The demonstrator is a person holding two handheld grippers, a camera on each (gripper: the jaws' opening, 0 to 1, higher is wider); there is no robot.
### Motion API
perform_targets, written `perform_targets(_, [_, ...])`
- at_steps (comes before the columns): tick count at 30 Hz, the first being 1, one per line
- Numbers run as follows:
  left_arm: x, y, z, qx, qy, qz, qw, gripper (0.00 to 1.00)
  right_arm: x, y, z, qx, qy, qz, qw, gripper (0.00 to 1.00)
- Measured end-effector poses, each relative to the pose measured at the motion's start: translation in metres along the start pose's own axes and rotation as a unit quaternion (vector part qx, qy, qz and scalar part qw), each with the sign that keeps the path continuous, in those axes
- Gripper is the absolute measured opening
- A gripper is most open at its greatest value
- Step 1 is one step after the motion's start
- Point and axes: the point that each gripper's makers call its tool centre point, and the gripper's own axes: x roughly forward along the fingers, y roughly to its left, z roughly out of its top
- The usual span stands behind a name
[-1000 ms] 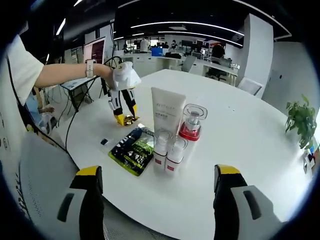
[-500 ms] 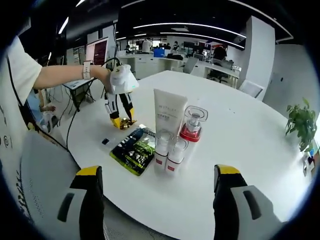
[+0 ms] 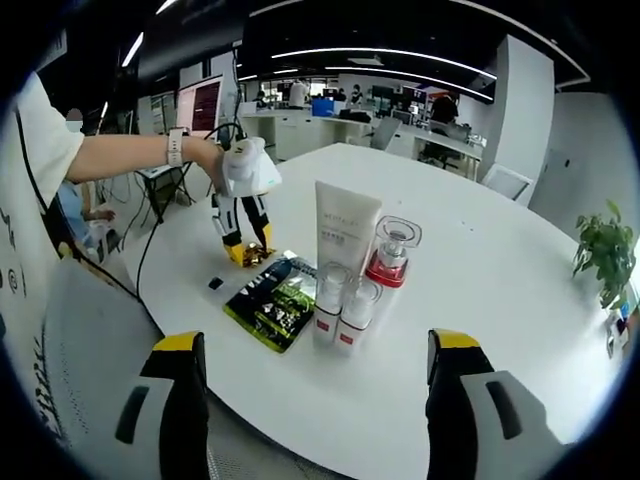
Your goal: Arrange the skincare products in the storage area until every visible bottle or jar stands upright without overlapping.
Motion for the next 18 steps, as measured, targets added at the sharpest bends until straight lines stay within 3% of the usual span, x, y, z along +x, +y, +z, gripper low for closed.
perform_targets(7, [0.0003,-0.0059,0.0054,0.002,-0.010,0.000,0.9999,0.34,-0.0007,-0.0007,-0.0002,0.002,-0.001,-0.002,1.0000,0.91])
perform_targets(11, [0.0011,-0.0064,0.0036,0.016,-0.004,0.012,0.9998,0.34,-0.0007,-0.0010,-0.0007,0.003,-0.002,-0.002,1.0000,0.91])
perform_targets(13, [0.0018,-0.0038,0.0046,0.001,-0.011,0.019,0.9998,0.34,-0.0007,-0.0007,-0.0012,0.003,-0.001,-0.001,1.0000,0.91])
perform_targets(18, [0.0016,-0.0069,0.0050,0.007,-0.016,0.032,0.9993,0.34,-0.0010,-0.0003,-0.0015,0.003,-0.003,0.000,1.0000,0.91])
